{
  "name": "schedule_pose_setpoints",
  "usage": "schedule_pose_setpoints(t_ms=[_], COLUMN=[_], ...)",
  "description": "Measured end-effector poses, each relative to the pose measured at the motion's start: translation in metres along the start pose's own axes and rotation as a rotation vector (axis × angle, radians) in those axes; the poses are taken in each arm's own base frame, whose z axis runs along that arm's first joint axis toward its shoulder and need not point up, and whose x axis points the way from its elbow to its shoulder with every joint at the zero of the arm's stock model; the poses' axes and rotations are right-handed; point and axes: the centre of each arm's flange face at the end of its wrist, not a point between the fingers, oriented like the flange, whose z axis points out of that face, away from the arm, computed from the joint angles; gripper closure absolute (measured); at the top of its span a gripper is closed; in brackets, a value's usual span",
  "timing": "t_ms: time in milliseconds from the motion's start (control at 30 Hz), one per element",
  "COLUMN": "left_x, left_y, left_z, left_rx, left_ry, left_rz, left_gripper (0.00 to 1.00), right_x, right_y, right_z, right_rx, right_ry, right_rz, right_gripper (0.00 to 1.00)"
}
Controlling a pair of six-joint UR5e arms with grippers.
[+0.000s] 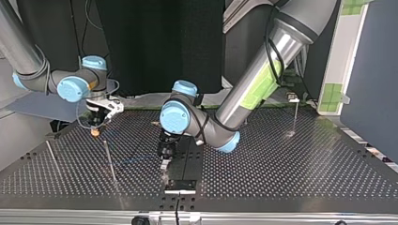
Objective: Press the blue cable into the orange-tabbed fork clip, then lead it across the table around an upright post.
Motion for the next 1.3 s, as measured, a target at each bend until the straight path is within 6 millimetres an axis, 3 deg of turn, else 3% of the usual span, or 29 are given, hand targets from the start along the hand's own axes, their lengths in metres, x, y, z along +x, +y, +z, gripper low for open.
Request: schedule_pose_setpoints(t_ms=[300, 567, 767, 1300], left_x=[0.001, 0.002, 0.001, -0.002], left_y=[0.002, 0.003, 0.003, 0.003], left_z=[0.0, -0.001, -0.001, 0.0], left_rx=[-0.008, -0.018, -0.022, -0.021], left_ry=[0.0, 0.002, 0.001, -0.006], left_rz=[0.002, 0.004, 0.005, 0.006], left_gripper=[0.0, 0.0, 0.0, 0.0], right_x=[-0.042, -0.11, -0.149, -0.22], right_y=[0.019, 0.041, 0.058, 0.094], right_z=[-0.007, -0.009, -0.008, 0.008], right_rx=[-0.025, -0.065, -0.089, -0.15], right_ry=[-0.015, -0.068, -0.092, -0.085], right_rz=[0.008, 0.002, 0.013, 0.055], right_gripper=[1.0, 1.0, 1.0, 1.0])
